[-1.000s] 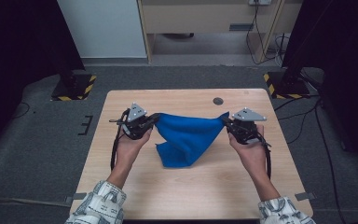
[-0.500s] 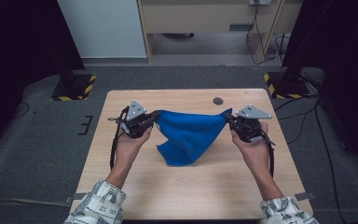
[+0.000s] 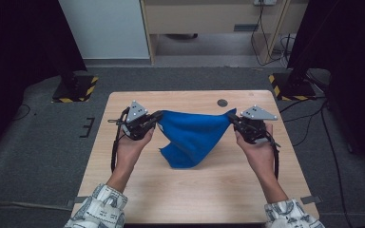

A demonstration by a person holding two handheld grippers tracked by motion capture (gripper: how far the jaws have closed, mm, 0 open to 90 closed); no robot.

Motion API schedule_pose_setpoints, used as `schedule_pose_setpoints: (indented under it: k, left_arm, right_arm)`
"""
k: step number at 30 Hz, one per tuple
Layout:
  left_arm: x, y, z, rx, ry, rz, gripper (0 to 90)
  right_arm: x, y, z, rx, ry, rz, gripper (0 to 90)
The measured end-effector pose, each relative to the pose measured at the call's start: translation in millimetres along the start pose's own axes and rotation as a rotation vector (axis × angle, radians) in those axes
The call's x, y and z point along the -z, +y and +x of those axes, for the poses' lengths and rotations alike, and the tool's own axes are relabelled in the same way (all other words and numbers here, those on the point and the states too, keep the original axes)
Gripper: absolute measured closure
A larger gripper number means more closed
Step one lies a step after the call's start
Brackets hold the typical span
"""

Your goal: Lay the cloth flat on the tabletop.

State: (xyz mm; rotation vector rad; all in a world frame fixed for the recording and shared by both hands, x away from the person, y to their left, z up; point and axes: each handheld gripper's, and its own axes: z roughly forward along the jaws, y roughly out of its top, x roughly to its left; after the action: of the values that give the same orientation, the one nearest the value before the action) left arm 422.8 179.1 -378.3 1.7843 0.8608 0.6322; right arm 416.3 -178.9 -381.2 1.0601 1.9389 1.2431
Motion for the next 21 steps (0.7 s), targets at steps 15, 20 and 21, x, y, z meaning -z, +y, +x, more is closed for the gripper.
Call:
schedule_pose_setpoints:
  k: [15,20,21]
  left_arm:
    - [38.5,15.8,-22.3,-0.026,-0.018,-0.045,86.8]
    - [56.5,21.1,-32.2,-0.032,-0.024,-0.062,86.8]
    - [60.0,22.6,-34.3,-0.039,-0.024,-0.063,86.8]
  right_arm:
    - [52.6,13.1,8.7,0.018,0.010,-0.086,88.6]
    - [72.3,19.8,16.8,0.041,0.014,-0.109,88.6]
    - [76.0,21.1,18.4,0.048,0.017,-0.110,88.6]
